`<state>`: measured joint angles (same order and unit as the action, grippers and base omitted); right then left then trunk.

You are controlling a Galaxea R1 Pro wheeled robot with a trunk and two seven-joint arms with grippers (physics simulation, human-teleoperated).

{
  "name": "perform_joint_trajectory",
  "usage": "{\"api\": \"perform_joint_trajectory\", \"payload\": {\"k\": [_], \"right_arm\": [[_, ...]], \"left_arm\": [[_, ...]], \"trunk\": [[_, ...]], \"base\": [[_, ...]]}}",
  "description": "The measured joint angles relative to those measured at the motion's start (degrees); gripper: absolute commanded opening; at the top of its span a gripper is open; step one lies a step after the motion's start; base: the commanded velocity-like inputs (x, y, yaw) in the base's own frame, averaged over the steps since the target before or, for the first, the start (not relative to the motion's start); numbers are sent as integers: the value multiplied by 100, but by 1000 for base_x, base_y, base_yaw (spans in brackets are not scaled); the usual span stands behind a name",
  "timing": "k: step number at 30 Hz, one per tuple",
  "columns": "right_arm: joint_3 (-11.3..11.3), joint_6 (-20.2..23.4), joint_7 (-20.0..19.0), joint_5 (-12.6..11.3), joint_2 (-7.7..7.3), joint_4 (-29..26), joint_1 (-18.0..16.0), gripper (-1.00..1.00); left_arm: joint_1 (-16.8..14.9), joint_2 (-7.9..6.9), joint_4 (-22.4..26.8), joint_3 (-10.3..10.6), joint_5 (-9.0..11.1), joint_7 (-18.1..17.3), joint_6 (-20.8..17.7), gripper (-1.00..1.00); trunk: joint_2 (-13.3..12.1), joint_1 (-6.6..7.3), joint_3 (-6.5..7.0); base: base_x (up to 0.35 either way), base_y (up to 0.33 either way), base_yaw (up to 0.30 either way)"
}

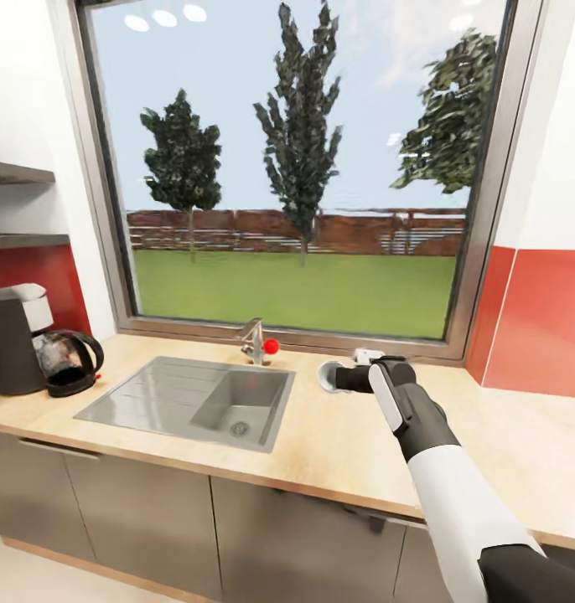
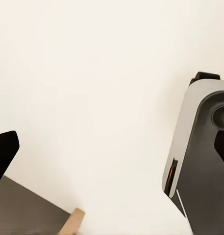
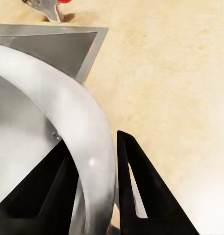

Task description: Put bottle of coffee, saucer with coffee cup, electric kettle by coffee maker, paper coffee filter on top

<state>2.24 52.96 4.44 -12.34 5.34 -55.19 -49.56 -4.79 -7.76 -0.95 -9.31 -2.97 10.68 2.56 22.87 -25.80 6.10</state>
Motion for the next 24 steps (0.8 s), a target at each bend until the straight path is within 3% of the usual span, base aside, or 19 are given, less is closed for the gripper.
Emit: {"api": "perform_joint_trajectory", "payload": {"k": [14, 24], "right_arm": [[0, 161, 0, -10, 2, -5, 1, -100], [-5, 168, -6, -8, 3, -4, 0, -100]], "left_arm": [[0, -5, 0, -2, 4, 3, 1, 100], [0, 2, 1, -2, 3, 0, 0, 100]], "trunk": [[0, 1, -84], [1, 3, -143]], "base": [[-316, 97, 225], [-55, 40, 226]]}}
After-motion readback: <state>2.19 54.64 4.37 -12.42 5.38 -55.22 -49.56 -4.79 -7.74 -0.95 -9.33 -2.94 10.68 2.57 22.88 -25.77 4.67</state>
